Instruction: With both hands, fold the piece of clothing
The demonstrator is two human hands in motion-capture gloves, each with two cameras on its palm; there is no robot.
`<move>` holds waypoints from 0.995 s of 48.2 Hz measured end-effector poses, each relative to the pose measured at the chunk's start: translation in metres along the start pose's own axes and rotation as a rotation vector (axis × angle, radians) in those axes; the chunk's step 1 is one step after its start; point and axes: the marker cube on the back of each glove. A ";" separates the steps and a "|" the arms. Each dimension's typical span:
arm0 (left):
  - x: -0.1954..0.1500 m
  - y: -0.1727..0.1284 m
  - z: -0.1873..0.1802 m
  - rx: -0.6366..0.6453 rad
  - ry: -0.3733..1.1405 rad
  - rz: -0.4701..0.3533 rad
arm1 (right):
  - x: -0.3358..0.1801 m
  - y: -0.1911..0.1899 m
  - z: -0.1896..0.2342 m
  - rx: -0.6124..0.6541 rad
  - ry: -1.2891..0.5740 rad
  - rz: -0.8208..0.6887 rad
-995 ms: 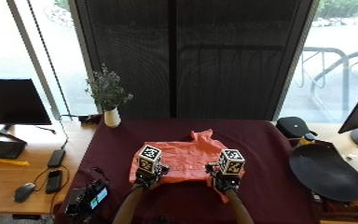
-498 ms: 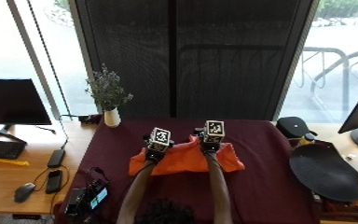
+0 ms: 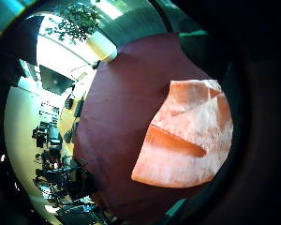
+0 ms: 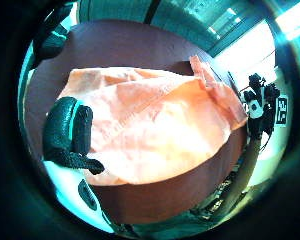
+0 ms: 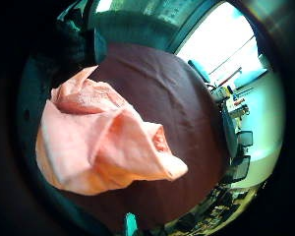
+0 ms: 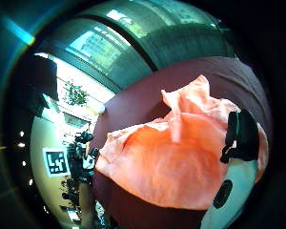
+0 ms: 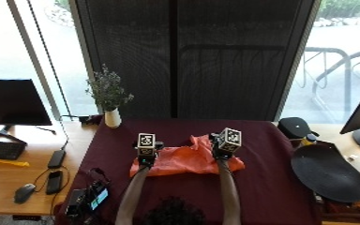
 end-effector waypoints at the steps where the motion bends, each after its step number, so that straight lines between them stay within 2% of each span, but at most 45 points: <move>1: 0.000 -0.001 -0.001 0.014 0.007 0.003 | 0.004 0.007 -0.004 -0.038 -0.026 0.015; 7: -0.009 0.011 -0.006 0.036 -0.016 0.012 | 0.040 0.046 -0.012 -0.187 -0.214 0.143; 14: -0.007 0.031 -0.006 0.015 -0.004 0.059 | 0.070 0.111 -0.054 -0.350 -0.386 0.330; 18: 0.000 0.033 0.006 0.002 0.005 0.082 | 0.090 0.143 -0.052 -0.556 -0.308 0.542; 20: 0.006 0.031 0.016 0.009 0.016 0.094 | 0.095 0.152 -0.045 -0.637 -0.337 0.589; 25: 0.009 0.025 0.042 0.013 -0.027 0.096 | 0.112 0.144 -0.022 -0.470 -0.298 0.591; 27: 0.015 0.027 0.050 -0.011 0.004 0.098 | 0.110 0.146 -0.018 -0.503 -0.339 0.652; 30: 0.026 0.033 0.064 -0.068 0.069 0.097 | 0.100 0.152 -0.013 -0.628 -0.485 0.810; 33: 0.030 0.045 0.076 -0.200 0.113 0.093 | 0.096 0.150 -0.005 -0.620 -0.547 0.911; 36: 0.033 0.061 0.079 -0.373 0.163 0.091 | 0.092 0.145 -0.001 -0.560 -0.577 0.909; 39: 0.034 0.067 0.082 -0.481 0.201 0.096 | 0.083 0.140 -0.001 -0.519 -0.648 0.839; 43: 0.032 0.069 0.084 -0.537 0.207 0.095 | 0.082 0.137 0.003 -0.506 -0.654 0.840; 48: 0.034 0.067 0.085 -0.537 0.206 0.106 | 0.088 0.136 0.005 -0.470 -0.636 0.909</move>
